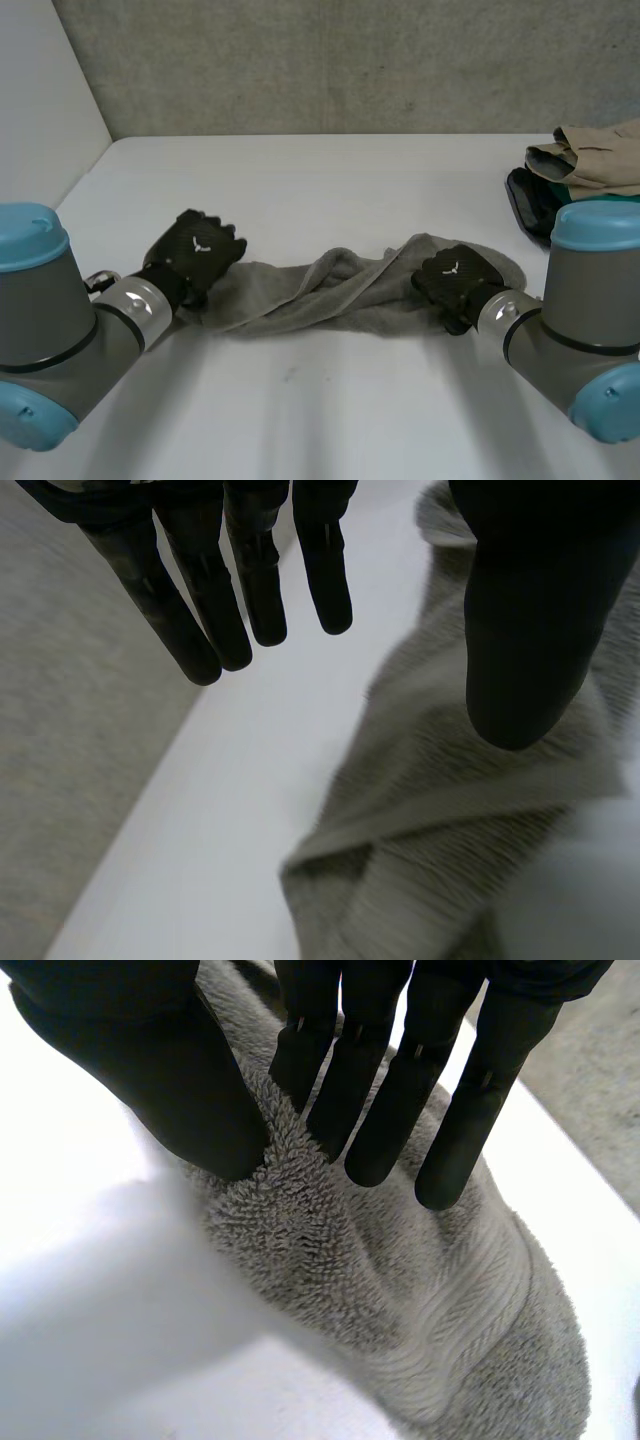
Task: Fold the laundry.
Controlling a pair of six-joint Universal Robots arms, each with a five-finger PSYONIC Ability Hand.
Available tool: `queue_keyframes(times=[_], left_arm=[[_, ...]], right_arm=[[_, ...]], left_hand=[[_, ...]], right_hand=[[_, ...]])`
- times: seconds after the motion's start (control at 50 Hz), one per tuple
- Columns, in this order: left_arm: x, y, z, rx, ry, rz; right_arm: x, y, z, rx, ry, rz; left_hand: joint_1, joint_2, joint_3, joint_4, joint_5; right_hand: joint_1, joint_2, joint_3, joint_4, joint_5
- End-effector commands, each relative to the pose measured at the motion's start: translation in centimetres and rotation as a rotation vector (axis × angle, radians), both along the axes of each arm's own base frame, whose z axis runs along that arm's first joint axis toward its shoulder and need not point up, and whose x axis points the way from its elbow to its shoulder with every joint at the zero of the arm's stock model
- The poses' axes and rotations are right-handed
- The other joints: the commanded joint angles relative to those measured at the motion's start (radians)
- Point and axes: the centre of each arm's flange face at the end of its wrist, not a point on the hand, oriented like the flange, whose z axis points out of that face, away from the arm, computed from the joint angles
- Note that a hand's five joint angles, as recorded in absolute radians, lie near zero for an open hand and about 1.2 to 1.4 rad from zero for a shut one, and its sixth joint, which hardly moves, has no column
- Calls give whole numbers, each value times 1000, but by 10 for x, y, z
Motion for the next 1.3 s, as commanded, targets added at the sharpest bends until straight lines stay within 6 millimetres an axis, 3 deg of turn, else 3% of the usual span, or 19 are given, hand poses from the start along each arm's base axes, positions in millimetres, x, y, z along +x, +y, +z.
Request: queue_keyframes(times=[0.02,0.08,0.22,0.34,0.48,0.56,0.74,0.82,0.84,0.88,0.9,0.96,0.98,1.04,1.06,1.08,1.16,1.22,1.3], left_arm=[[6,10,-6,152,-5,23],[6,9,-9,188,10,38],[-1,-7,-17,193,44,46],[-5,-14,-29,216,31,50],[-3,-19,-29,203,34,68],[-3,-25,-31,179,39,77],[-3,-39,-41,201,42,89],[-4,-45,-45,223,35,76],[-5,-50,-44,216,36,74],[-8,-57,-40,192,41,72],[-9,-61,-36,172,43,72],[-14,-87,-10,33,71,93],[-15,-104,12,-72,104,122],[-14,-127,50,-230,166,178],[-11,-139,79,-330,227,216],[-9,-144,92,-374,260,238],[2,-157,152,-530,464,292],[8,-158,174,-549,559,278],[10,-155,168,-480,581,240]], right_arm=[[-10,9,27,69,12,0],[-16,7,38,70,-1,-4],[-23,-1,67,37,-22,-20],[-28,-30,99,-88,-42,-51],[-15,-82,78,-157,3,-13],[-3,-110,43,-157,40,63],[16,-131,-3,-81,-1,166],[20,-136,-13,-71,7,171],[21,-139,-12,-87,1,171],[23,-145,-7,-120,-14,169],[24,-148,-3,-143,-26,167],[32,-163,19,-280,-87,144],[34,-167,26,-322,-103,134],[34,-180,68,-498,-172,73],[34,-182,79,-544,-191,60],[32,-183,105,-635,-230,42],[29,-169,153,-768,-346,46],[26,-151,167,-788,-387,90],[22,-124,156,-731,-358,151]], left_hand=[[49,42,40,38,37],[40,33,31,29,28],[40,33,31,29,28],[66,59,57,55,54],[178,171,169,167,166],[160,153,151,149,148],[163,156,154,152,151],[485,478,476,474,473],[672,665,663,661,660],[814,807,805,803,802],[873,866,864,862,861],[885,878,876,874,873],[885,878,876,874,873],[885,878,876,874,873],[885,878,876,874,873],[885,878,876,874,873],[885,878,876,874,873],[885,878,876,874,873],[885,878,876,874,873]], right_hand=[[-91,-143,-148,-155,-120],[-338,-390,-395,-402,-367],[-568,-620,-625,-632,-597],[-735,-787,-792,-799,-764],[-759,-811,-816,-823,-788],[-806,-857,-862,-870,-834],[-797,-849,-854,-861,-826],[-505,-556,-562,-569,-533],[-242,-294,-299,-306,-271],[82,30,25,18,53],[281,230,224,217,253],[284,232,227,220,255],[284,232,227,220,255],[284,232,227,220,255],[284,232,227,220,255],[284,232,227,220,255],[284,232,227,220,255],[284,232,227,220,255],[284,232,227,220,255]])
